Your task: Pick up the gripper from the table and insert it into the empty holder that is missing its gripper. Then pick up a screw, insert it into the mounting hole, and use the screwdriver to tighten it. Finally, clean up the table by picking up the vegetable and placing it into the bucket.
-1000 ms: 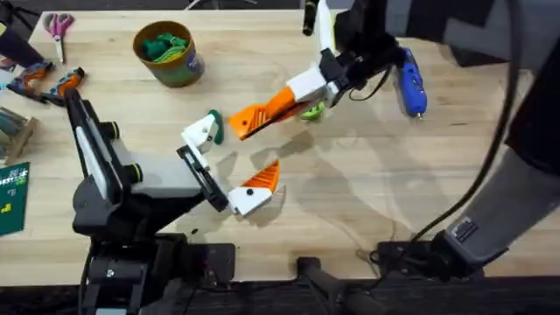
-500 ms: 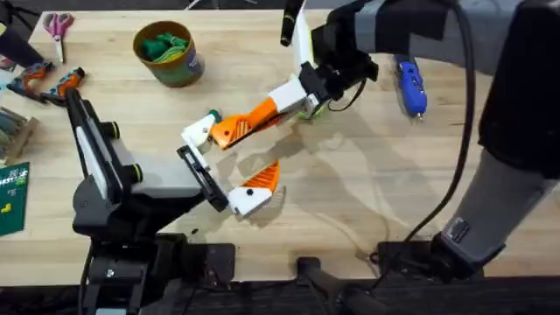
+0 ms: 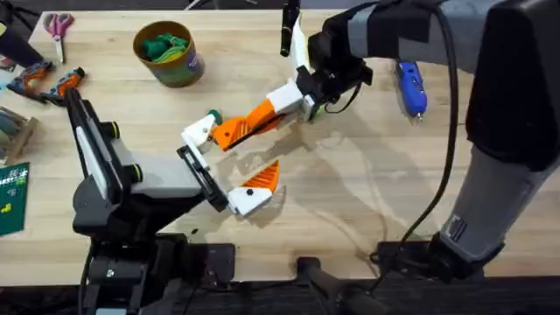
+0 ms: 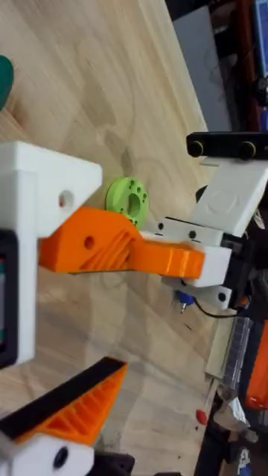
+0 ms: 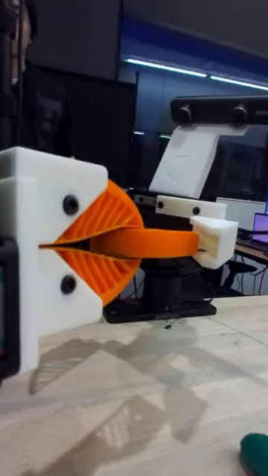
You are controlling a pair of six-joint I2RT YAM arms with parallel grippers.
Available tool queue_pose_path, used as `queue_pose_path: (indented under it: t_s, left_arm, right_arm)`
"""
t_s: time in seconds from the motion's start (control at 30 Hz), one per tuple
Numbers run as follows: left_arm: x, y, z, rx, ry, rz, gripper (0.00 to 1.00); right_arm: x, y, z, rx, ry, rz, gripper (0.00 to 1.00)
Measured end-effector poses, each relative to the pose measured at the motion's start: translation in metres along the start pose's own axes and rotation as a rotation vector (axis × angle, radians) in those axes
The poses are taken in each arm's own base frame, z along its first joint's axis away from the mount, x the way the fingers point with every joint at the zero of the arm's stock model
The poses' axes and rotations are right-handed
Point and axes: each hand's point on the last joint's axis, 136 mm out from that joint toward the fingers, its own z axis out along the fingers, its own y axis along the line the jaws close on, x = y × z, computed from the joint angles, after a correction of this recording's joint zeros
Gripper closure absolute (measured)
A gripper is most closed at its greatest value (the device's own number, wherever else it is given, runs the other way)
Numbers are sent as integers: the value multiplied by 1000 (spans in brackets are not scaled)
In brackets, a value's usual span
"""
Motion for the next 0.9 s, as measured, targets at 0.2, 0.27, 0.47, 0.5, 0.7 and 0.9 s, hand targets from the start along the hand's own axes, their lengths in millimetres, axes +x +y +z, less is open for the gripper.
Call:
queue_pose_path:
  t_s: [0.2, 0.27, 0.47, 0.5, 0.7, 0.9]
  left_arm:
    - [0, 0, 0, 0, 0, 0, 15]
    - [0, 0, 0, 0, 0, 0, 15]
    - [0, 0, 0, -1, 0, 0, 15]
    - [0, 0, 0, -1, 0, 0, 15]
    - [0, 2, 0, -12, 0, 1, 15]
    - [0, 8, -1, -46, -2, 1, 15]
  right_arm:
    - [-2, 3, 0, -20, -11, 10, 989]
    - [-3, 4, 0, -23, -13, 10, 990]
    - [-3, 4, 0, -23, -13, 16, 990]
    - [-3, 4, 0, -23, -12, 17, 990]
    - [-5, 2, 9, -26, 8, -10, 990]
    - [-12, 0, 16, -33, 19, -16, 990]
